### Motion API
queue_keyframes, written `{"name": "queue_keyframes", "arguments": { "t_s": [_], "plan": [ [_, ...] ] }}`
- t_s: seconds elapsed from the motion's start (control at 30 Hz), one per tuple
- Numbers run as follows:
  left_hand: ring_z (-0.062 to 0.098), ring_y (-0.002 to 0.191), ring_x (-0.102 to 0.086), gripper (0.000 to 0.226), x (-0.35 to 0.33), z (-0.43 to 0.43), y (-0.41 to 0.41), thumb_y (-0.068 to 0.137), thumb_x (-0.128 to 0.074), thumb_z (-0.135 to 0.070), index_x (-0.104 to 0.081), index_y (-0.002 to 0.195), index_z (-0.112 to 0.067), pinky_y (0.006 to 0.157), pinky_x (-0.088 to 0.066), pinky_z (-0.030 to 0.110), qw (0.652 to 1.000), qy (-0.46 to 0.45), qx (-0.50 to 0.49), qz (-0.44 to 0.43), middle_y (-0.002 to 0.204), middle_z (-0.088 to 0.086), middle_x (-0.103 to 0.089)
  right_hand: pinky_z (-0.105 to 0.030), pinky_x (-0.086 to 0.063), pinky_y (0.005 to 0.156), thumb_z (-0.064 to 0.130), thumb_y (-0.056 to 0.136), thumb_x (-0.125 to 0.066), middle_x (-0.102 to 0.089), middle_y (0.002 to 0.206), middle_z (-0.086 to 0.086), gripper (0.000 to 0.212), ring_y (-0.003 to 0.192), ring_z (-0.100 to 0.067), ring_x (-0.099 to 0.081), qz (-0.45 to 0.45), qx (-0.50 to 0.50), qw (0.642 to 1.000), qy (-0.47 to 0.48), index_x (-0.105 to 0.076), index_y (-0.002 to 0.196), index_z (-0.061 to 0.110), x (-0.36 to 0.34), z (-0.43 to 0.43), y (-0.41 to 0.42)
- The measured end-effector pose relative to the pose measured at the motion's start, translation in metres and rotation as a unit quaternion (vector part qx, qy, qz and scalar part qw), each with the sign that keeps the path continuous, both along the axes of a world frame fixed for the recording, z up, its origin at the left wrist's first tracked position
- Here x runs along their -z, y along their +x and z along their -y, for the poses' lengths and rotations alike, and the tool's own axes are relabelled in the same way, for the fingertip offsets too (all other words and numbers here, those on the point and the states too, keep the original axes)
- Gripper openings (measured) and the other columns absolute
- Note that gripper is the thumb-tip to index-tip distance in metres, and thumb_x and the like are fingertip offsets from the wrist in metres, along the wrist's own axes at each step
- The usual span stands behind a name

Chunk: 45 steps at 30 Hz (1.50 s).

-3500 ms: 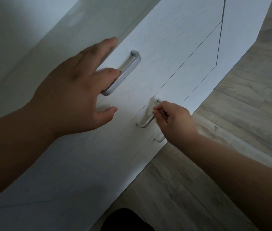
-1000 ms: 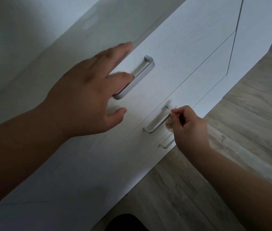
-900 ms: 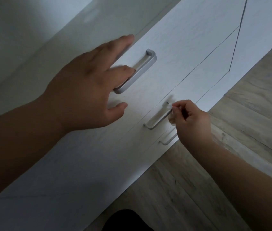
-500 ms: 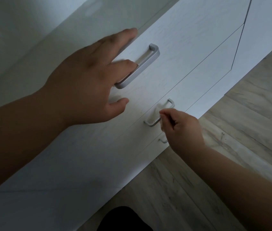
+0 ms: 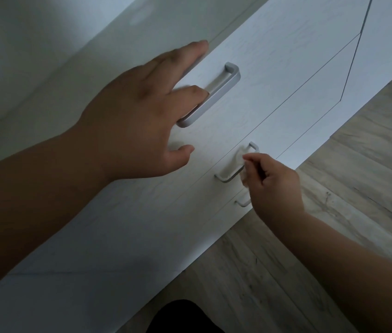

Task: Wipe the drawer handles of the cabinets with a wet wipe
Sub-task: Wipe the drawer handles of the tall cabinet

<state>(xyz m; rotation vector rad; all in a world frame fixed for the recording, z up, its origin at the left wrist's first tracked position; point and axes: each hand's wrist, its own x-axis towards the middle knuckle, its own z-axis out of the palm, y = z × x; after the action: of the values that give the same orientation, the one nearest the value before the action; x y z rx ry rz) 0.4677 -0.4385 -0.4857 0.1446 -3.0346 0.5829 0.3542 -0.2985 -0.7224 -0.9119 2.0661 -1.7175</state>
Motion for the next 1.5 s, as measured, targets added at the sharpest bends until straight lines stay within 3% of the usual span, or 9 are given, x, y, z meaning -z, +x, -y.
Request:
{"name": "queue_keyframes", "arguments": {
  "t_s": [0.13, 0.27, 0.43, 0.53, 0.7, 1.0, 1.17, 1.3, 1.5],
  "plan": [
    [0.032, 0.152, -0.031, 0.059, 0.0, -0.001, 0.001, 0.076, -0.073, -0.05, -0.058, 0.117, -0.01, 0.099, -0.048, 0.048, 1.0, -0.019, -0.004, 0.009, 0.172, 0.013, -0.016, -0.035, -0.06, 0.072, 0.025, 0.103, -0.06, -0.069, 0.075, 0.015, 0.015, 0.071, -0.004, -0.068, -0.037, -0.075, 0.996, 0.015, -0.073, 0.111, 0.025, -0.003, -0.004, 0.021],
    [0.033, 0.153, -0.03, 0.063, 0.001, -0.002, 0.0, 0.074, -0.075, -0.05, -0.056, 0.121, -0.011, 0.1, -0.046, 0.046, 0.999, -0.038, -0.005, 0.013, 0.172, 0.013, -0.014, -0.022, -0.057, 0.066, 0.025, 0.104, -0.06, -0.071, 0.072, 0.014, 0.015, 0.068, -0.002, -0.069, 0.004, -0.025, 1.0, 0.008, -0.073, 0.11, 0.023, -0.003, -0.002, 0.009],
    [0.034, 0.153, -0.03, 0.062, 0.001, -0.001, 0.001, 0.075, -0.073, -0.049, -0.056, 0.12, -0.011, 0.099, -0.047, 0.048, 0.999, -0.038, -0.005, 0.01, 0.172, 0.013, -0.015, -0.022, -0.055, 0.075, 0.028, 0.104, -0.058, -0.071, 0.073, 0.015, 0.01, 0.071, 0.0, -0.069, 0.036, -0.06, 0.997, 0.024, -0.066, 0.111, 0.026, -0.005, -0.002, 0.033],
    [0.034, 0.152, -0.031, 0.061, 0.001, -0.001, 0.001, 0.076, -0.074, -0.05, -0.056, 0.118, -0.01, 0.099, -0.048, 0.048, 0.999, -0.046, -0.003, 0.009, 0.172, 0.013, -0.016, -0.009, -0.05, 0.068, 0.025, 0.103, -0.062, -0.072, 0.074, 0.015, 0.008, 0.071, 0.002, -0.069, 0.028, -0.08, 0.996, 0.022, -0.068, 0.108, 0.023, -0.006, -0.006, 0.028],
    [0.035, 0.151, -0.033, 0.066, 0.002, -0.001, 0.001, 0.076, -0.074, -0.051, -0.056, 0.123, -0.009, 0.099, -0.049, 0.048, 0.998, -0.06, -0.002, 0.009, 0.172, 0.014, -0.016, -0.02, -0.057, 0.066, 0.025, 0.103, -0.062, -0.073, 0.074, 0.011, 0.008, 0.069, -0.002, -0.071, 0.037, -0.054, 0.998, 0.008, -0.069, 0.104, 0.021, -0.008, -0.005, 0.013],
    [0.036, 0.15, -0.032, 0.091, 0.001, -0.003, -0.001, 0.074, -0.072, -0.053, -0.041, 0.149, -0.011, 0.105, -0.045, 0.051, 0.997, -0.075, -0.003, 0.014, 0.171, 0.015, -0.017, -0.012, -0.052, 0.065, 0.022, 0.103, -0.063, -0.071, 0.071, 0.013, 0.007, 0.067, -0.001, -0.069, 0.041, -0.045, 0.998, 0.007, -0.069, 0.098, 0.021, -0.007, -0.003, 0.026],
    [0.037, 0.15, -0.031, 0.094, 0.0, -0.004, 0.0, 0.073, -0.072, -0.052, -0.039, 0.151, -0.011, 0.105, -0.046, 0.051, 0.997, -0.076, -0.007, 0.023, 0.171, 0.016, -0.016, -0.023, -0.057, 0.069, 0.034, 0.102, -0.06, -0.07, 0.07, 0.015, 0.014, 0.064, 0.005, -0.066, -0.008, -0.136, 0.989, 0.055, -0.067, 0.093, 0.026, -0.006, -0.004, 0.038],
    [0.037, 0.151, -0.031, 0.095, 0.0, -0.005, 0.001, 0.073, -0.072, -0.053, -0.039, 0.152, -0.011, 0.104, -0.046, 0.052, 0.996, -0.082, -0.01, 0.027, 0.171, 0.016, -0.016, -0.028, -0.055, 0.073, 0.027, 0.1, -0.066, -0.069, 0.07, 0.023, 0.008, 0.067, 0.004, -0.067, -0.048, -0.087, 0.995, 0.017, -0.071, 0.095, 0.022, -0.001, -0.012, 0.025],
    [0.036, 0.152, -0.029, 0.097, 0.0, -0.004, 0.0, 0.074, -0.072, -0.056, -0.035, 0.154, -0.013, 0.109, -0.044, 0.052, 0.995, -0.089, -0.017, 0.036, 0.172, 0.015, -0.014, -0.002, -0.045, 0.068, 0.023, 0.099, -0.069, -0.06, 0.069, 0.03, 0.002, 0.075, 0.016, -0.063, -0.03, -0.055, 0.998, 0.01, -0.068, 0.097, 0.024, -0.008, -0.005, 0.028]
  ]
}}
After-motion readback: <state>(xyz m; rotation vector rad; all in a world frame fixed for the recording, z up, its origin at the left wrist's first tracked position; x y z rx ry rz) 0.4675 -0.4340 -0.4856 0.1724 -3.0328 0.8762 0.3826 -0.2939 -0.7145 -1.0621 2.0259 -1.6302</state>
